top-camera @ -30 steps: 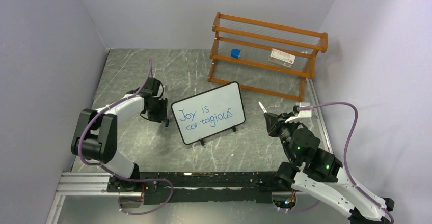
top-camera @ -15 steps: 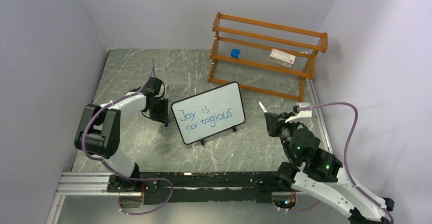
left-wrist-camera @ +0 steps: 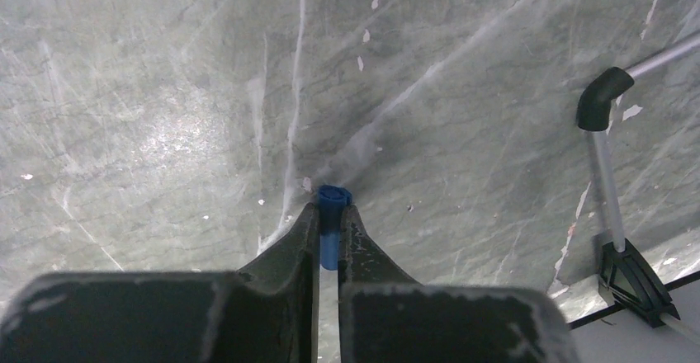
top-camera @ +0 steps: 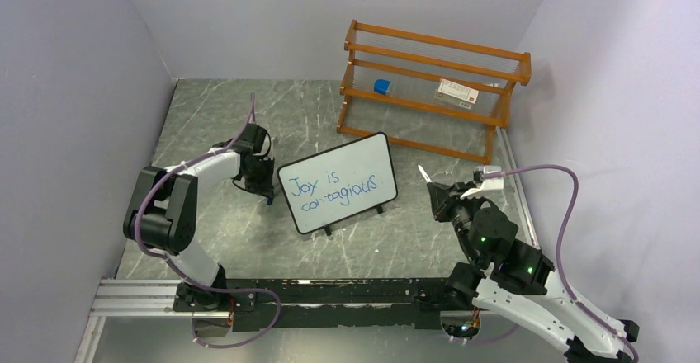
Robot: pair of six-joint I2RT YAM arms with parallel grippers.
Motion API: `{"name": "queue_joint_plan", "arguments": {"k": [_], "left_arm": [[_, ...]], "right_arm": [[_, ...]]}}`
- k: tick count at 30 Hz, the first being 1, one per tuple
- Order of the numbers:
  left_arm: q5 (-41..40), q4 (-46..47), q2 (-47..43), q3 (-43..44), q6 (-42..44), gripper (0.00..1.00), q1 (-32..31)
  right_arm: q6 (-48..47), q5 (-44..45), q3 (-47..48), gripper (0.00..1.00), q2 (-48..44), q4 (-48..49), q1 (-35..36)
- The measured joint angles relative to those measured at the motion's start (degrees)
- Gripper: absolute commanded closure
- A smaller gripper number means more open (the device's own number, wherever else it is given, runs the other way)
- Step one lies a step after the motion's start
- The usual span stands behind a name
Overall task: Write a sentence on the whiteboard
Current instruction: Close the whiteboard marker at the center of the board.
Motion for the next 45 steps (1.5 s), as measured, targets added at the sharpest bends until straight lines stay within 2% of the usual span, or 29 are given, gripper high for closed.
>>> {"name": "queue_joint_plan", "arguments": {"k": [7, 13, 22, 25, 27, 33, 45], "left_arm": [[-1.49, -0.24, -2.60, -1.57, -0.94, 0.95, -0.31], [-3.43, -0.59, -12.22, -2.93, -4.90, 0.95, 0.11], [-7.13, -0.37, -32.59, -2.91, -14.03, 0.95, 1.51], [-7.91, -0.02, -40.46, -2.80, -18.97, 0.95, 1.60], [-7.58, 0.57, -42.32, -2.71, -21.27, 0.95, 1.60], [-1.97, 6.69, -47.98, -2.82, -29.09, 0.95, 1.60], [7.52, 26.01, -52.94, -8.07, -44.28, 0.95, 1.20]], "right_arm": [[-2.05, -3.13, 0.00, 1.00, 2.91, 1.31, 0.00], [-5.46, -9.68, -0.63, 1.00, 6.60, 7.21, 0.00], [-9.33, -21.46, -2.91, 1.00, 15.06, 23.58, 0.00], [-10.12, -25.99, -4.48, 1.00, 17.35, 32.39, 0.04], [-10.23, -27.69, -5.22, 1.00, 18.16, 36.50, 0.09], [-10.01, -30.93, -7.85, 1.00, 20.57, 47.74, 0.66], [-7.28, -33.00, -13.92, 1.00, 26.25, 71.10, 2.80]]}}
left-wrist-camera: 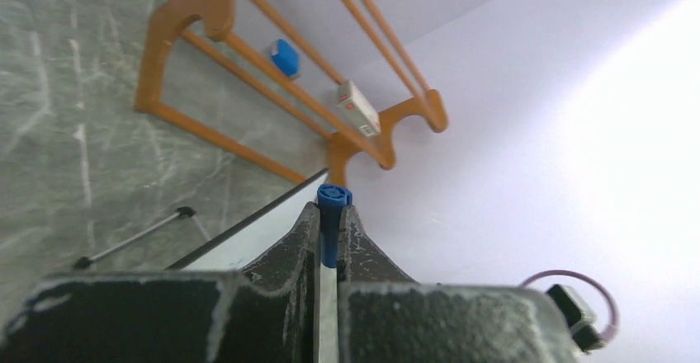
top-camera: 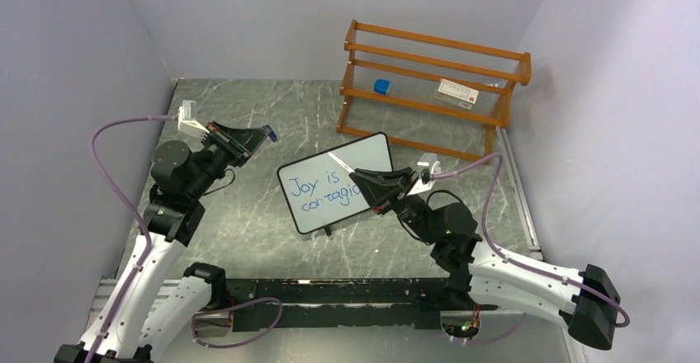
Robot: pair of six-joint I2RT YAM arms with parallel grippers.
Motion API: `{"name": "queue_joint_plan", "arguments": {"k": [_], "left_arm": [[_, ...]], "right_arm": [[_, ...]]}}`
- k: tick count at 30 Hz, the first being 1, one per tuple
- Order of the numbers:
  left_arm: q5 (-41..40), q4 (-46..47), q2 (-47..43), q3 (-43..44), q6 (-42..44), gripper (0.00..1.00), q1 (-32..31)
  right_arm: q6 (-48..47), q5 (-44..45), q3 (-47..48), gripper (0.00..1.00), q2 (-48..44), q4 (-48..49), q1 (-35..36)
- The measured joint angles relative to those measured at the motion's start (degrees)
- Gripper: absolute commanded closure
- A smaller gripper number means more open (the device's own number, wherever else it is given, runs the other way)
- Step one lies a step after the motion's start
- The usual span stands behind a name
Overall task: Write a sentence on the whiteboard
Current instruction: Close the whiteboard marker at the center of the board.
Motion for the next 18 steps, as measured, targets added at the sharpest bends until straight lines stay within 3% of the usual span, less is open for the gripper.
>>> {"name": "queue_joint_plan", "arguments": {"k": [8, 12, 18], "left_arm": [[-2.21, 9.66, 0.31, -6.01, -7.15, 0.95, -8.46], [-7.02, 13.27, 0.79, -7.87, -8.70, 0.95, -16.09], [-12.28, 16.81, 1.77, -9.38, -11.26, 0.95, -20.81]], "right_arm": [[2.29, 0.72, -1.57, 1.00, 6.84, 11.06, 1.60], [3.10, 1.97, -2.56, 1.00, 9.35, 15.19, 2.67], [3.54, 3.78, -3.69, 1.00, 10.95, 18.45, 3.96]]}}
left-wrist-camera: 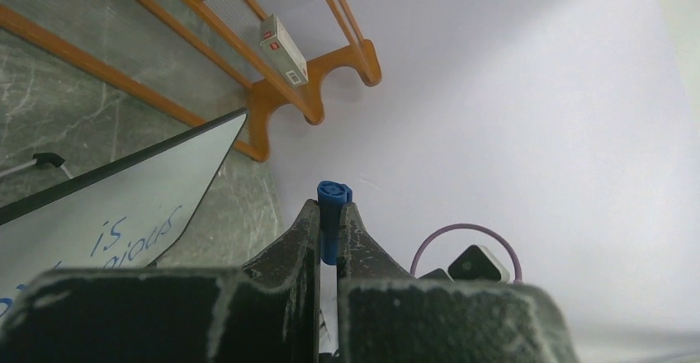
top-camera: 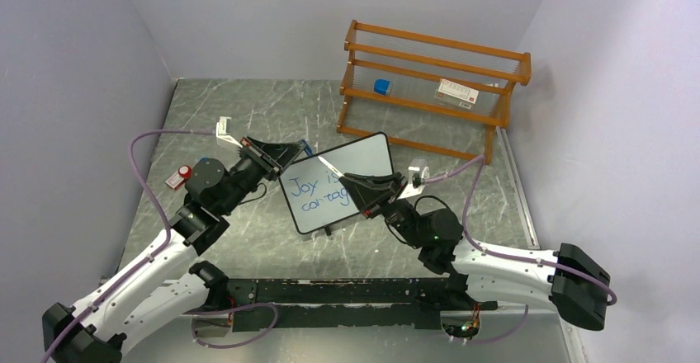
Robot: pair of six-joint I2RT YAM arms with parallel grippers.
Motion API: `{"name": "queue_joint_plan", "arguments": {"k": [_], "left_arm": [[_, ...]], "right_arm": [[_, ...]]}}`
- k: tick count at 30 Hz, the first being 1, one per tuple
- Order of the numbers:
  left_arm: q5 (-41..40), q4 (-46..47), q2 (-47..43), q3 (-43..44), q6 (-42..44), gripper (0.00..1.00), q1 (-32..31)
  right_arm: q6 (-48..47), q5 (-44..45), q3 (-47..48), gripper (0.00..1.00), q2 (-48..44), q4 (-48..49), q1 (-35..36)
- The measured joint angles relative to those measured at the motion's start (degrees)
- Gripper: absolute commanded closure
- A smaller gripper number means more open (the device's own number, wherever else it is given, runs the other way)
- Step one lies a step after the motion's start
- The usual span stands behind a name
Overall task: Write a sentence on the whiteboard
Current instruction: Close the whiteboard marker at the center of the board.
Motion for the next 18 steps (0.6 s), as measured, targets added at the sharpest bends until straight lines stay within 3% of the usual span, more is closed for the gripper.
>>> {"name": "queue_joint_plan", "arguments": {"k": [18], "left_arm": [[-6.56, 2.60, 1.16, -0.28, -3.17, 0.95, -3.80]], "right_arm": [[0.13, 1.31, -0.02, 1.00, 1.70, 1.49, 0.52]]}}
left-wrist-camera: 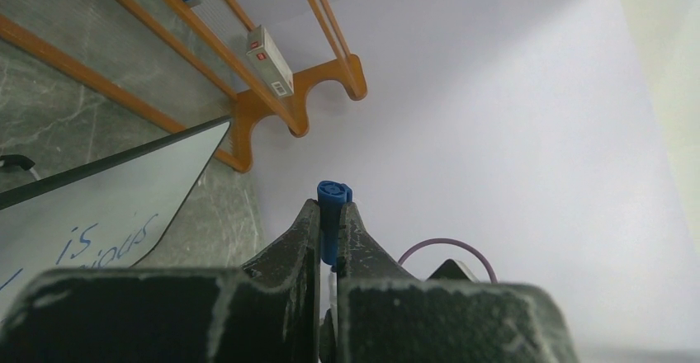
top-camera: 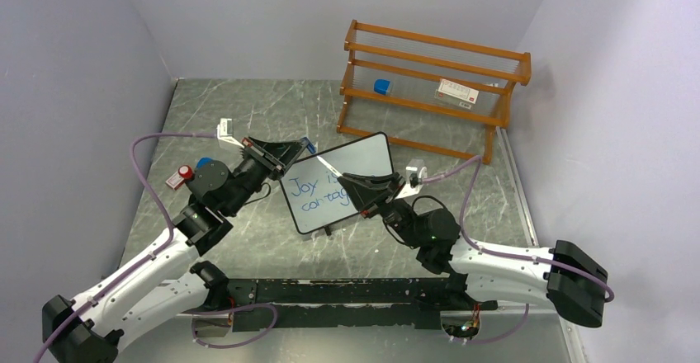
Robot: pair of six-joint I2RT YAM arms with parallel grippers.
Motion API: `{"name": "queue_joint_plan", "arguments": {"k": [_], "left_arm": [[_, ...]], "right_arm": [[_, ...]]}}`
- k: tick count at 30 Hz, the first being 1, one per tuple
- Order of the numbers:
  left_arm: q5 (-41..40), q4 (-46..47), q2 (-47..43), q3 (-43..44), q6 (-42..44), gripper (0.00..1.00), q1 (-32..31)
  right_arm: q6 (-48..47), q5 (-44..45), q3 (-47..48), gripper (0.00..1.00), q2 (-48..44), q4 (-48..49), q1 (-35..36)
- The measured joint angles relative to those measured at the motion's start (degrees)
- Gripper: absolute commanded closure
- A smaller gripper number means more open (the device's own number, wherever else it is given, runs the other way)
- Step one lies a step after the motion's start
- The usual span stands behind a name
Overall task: Write a sentence on the whiteboard
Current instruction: Close the whiteboard marker at the center of the board.
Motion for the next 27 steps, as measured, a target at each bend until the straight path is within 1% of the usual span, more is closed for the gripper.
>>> {"name": "queue_joint_plan", "arguments": {"k": [27], "left_arm": [[-0.24, 1.57, 0.92, 0.00, -0.37, 0.95, -1.20]], "right_arm": [[0.02, 0.85, 0.00, 1.00, 0.76, 1.40, 0.07]]}}
